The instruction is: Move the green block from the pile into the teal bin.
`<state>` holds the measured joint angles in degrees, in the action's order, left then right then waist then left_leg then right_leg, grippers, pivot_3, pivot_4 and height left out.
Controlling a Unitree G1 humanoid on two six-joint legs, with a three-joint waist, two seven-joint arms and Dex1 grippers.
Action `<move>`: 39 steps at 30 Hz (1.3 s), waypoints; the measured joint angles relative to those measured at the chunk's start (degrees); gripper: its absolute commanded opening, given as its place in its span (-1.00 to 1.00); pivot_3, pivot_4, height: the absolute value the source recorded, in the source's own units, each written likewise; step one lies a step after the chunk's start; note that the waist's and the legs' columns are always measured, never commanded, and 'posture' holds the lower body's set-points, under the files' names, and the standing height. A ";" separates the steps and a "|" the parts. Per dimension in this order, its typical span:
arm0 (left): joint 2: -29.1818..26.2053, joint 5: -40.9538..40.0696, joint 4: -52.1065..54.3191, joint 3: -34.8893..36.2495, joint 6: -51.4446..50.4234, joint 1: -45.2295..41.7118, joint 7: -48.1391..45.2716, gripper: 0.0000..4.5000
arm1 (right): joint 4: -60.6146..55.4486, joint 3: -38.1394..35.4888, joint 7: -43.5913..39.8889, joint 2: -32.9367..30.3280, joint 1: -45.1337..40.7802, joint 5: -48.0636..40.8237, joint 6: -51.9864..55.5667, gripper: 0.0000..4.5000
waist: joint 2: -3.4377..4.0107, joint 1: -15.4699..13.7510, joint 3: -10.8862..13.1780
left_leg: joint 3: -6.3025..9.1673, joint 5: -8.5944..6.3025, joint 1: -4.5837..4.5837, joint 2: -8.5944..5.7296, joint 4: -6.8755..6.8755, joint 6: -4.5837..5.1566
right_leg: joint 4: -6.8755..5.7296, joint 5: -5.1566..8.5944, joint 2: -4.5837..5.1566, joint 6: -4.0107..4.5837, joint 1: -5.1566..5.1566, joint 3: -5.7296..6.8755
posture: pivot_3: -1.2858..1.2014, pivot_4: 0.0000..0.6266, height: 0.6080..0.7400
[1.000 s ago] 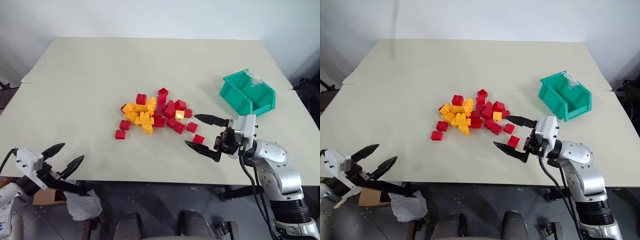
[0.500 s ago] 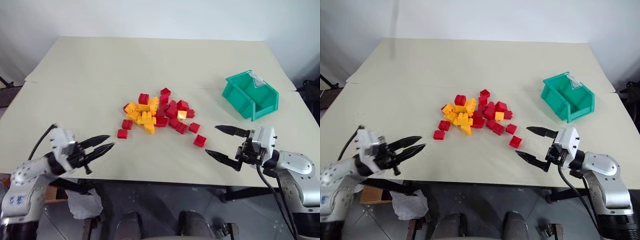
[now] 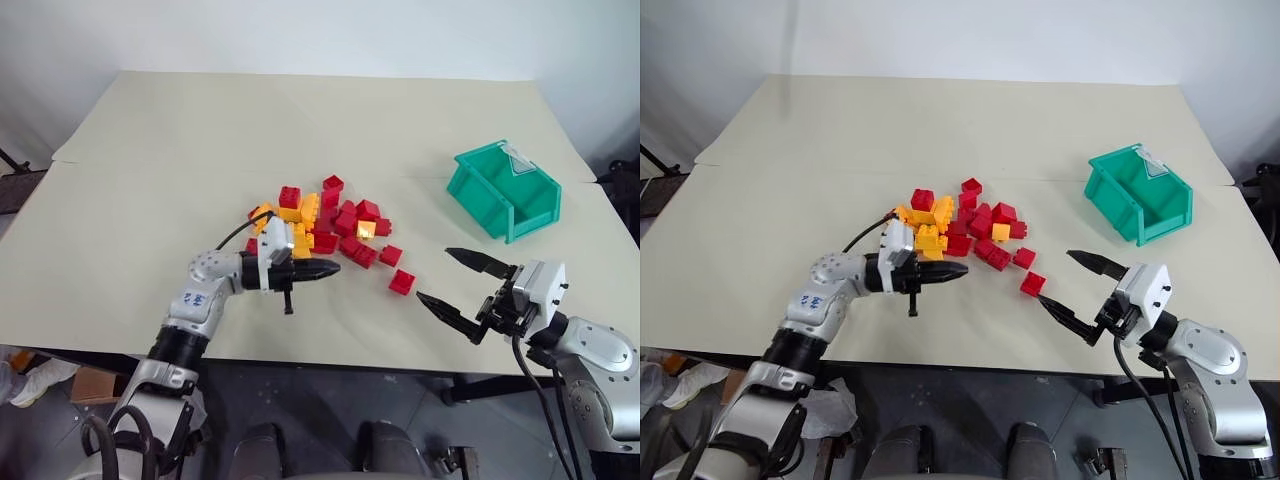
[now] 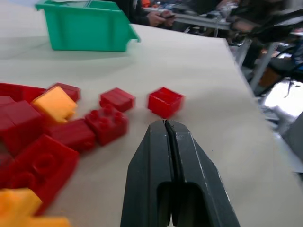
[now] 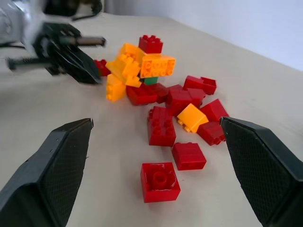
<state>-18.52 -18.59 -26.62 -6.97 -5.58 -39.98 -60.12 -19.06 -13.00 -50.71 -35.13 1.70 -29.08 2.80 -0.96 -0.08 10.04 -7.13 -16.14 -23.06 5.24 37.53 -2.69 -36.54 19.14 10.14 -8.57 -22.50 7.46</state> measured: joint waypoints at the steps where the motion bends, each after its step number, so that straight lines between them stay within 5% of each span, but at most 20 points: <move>1: 0.62 0.11 -2.68 1.15 0.17 -1.39 1.72 -0.99 | -0.42 0.00 0.42 0.16 0.24 0.10 0.00 1.00 | 0.00 0.04 0.00 | 0.00 0.00 0.00 0.00 0.00 0.00 | 0.00 0.00 0.00 0.00 0.00 0.00 | 0.03 -0.52 1.00; 10: -1.62 4.63 -19.45 9.30 8.19 -10.92 17.41 -0.99 | -1.49 1.55 1.81 1.62 -0.40 0.73 -0.02 1.00 | -0.02 0.26 0.01 | 0.04 0.00 0.01 0.00 0.11 0.00 | -0.05 0.00 0.00 -0.01 0.06 -0.01 | 0.03 -0.52 1.00; 18: -2.89 7.43 -23.55 13.18 11.59 -8.81 27.89 -0.99 | -0.85 2.95 1.82 2.20 -2.14 0.98 -0.04 1.00 | -0.03 -0.10 0.01 | 0.08 -0.01 -0.05 0.00 0.11 0.02 | -0.09 -0.01 0.00 -0.03 0.04 0.02 | 0.03 -0.52 1.00; 31: -1.35 8.04 -15.31 3.12 7.58 -6.98 1.75 -0.99 | -1.03 3.50 3.68 2.73 -0.79 1.51 -0.06 1.00 | -0.04 0.13 0.02 | 0.06 0.00 -0.07 0.00 0.11 0.01 | -0.08 -0.01 -0.01 -0.02 0.01 0.04 | 0.03 -0.52 1.00; 39: -2.63 6.87 -9.15 2.05 7.49 -4.86 -5.12 -0.99 | -2.50 3.49 4.78 3.01 0.75 1.87 -0.05 1.00 | -0.04 0.31 0.02 | 0.07 -0.01 -0.07 0.00 0.09 0.01 | -0.11 -0.01 -0.01 -0.02 -0.01 0.02 | 0.03 -0.52 1.00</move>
<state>-21.15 -11.72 -35.77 -4.92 1.92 -44.85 -65.25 -21.55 -9.51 -45.93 -32.12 2.44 -27.21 2.74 -1.00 0.23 10.06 -7.06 -16.14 -23.12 5.24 37.62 -2.68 -36.65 19.13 10.13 -8.60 -22.50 7.48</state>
